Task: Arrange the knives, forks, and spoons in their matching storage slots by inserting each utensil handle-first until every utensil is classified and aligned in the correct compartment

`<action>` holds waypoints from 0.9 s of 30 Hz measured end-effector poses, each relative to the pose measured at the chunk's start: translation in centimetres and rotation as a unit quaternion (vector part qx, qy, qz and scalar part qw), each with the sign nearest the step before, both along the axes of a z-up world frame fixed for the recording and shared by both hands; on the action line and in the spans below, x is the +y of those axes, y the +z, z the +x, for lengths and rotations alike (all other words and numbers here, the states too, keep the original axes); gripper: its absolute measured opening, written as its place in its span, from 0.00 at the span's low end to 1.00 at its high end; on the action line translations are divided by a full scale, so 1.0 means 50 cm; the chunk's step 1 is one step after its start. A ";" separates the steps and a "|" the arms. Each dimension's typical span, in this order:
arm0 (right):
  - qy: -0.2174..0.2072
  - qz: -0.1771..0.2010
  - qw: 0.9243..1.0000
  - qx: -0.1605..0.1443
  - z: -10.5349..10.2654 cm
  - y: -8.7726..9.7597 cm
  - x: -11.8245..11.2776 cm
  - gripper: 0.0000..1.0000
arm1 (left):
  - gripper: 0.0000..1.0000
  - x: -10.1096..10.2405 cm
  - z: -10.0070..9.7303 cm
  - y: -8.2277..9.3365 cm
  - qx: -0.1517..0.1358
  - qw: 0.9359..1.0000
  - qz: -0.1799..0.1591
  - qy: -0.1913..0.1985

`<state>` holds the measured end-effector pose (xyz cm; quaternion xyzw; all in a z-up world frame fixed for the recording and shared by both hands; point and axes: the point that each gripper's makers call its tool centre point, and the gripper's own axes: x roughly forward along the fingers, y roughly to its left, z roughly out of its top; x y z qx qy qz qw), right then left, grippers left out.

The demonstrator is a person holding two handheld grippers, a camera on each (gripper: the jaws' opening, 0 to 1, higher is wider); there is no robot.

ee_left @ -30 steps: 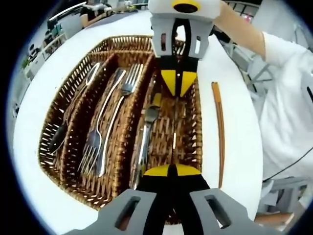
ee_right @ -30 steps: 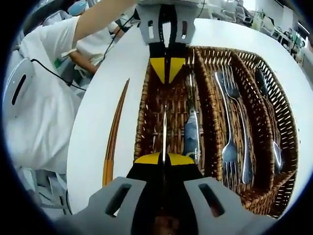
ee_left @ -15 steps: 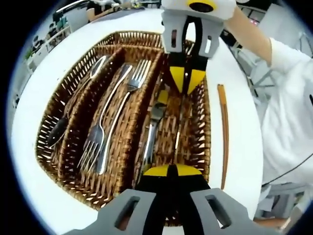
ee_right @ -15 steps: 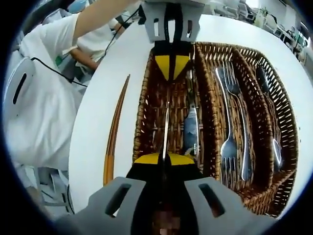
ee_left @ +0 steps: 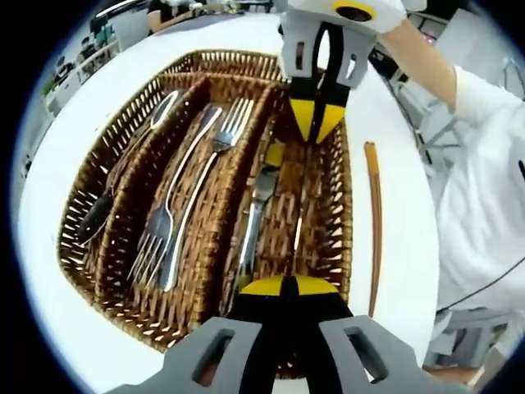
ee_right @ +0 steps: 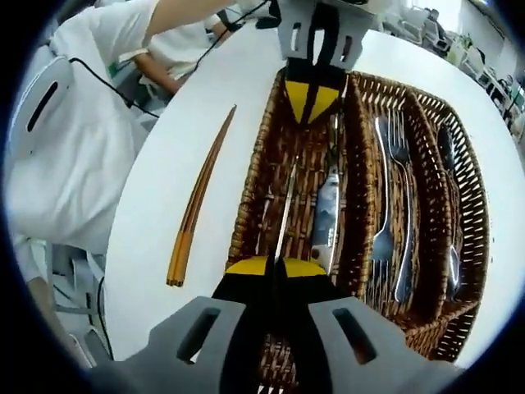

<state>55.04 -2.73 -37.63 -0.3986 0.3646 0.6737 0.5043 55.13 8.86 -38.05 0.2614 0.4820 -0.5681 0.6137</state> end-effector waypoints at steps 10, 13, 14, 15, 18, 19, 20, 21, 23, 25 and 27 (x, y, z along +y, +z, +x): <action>-0.015 -0.005 1.000 0.007 0.004 -0.003 -0.005 0.04 | 0.03 0.003 0.006 -0.002 -0.006 1.000 0.001 0.014; -0.029 -0.010 0.999 0.008 0.011 -0.005 -0.009 0.06 | 0.04 0.008 0.018 -0.002 -0.021 0.999 0.003 0.024; -0.029 -0.011 1.000 0.006 0.012 -0.006 -0.010 0.06 | 0.04 0.010 0.020 -0.002 -0.022 0.999 0.004 0.028; -0.029 -0.011 1.000 0.005 0.013 -0.006 -0.011 0.07 | 0.03 0.011 0.021 -0.002 -0.024 0.999 0.004 0.029; -0.028 -0.016 0.999 0.001 0.015 -0.011 -0.016 0.08 | 0.02 0.014 0.027 0.001 -0.033 0.999 0.002 0.031; -0.029 -0.014 0.999 0.001 0.016 -0.010 -0.016 0.08 | 0.02 0.015 0.028 0.001 -0.035 0.999 0.001 0.033; -0.031 -0.010 0.999 0.004 0.016 -0.007 -0.014 0.08 | 0.02 0.015 0.027 0.001 -0.035 0.999 0.002 0.033; -0.032 -0.008 0.999 0.000 0.019 -0.007 -0.012 0.08 | 0.03 0.014 0.026 0.000 -0.034 0.999 0.002 0.032; -0.032 -0.010 0.999 -0.001 0.023 -0.006 -0.014 0.08 | 0.03 0.013 0.023 -0.003 -0.034 0.999 0.003 0.030; -0.029 -0.012 0.999 0.000 0.021 -0.008 -0.015 0.08 | 0.03 0.013 0.020 -0.006 -0.036 0.999 0.005 0.026; -0.029 -0.011 1.000 0.000 0.019 -0.010 -0.012 0.08 | 0.04 0.012 0.019 -0.007 -0.037 0.999 0.005 0.023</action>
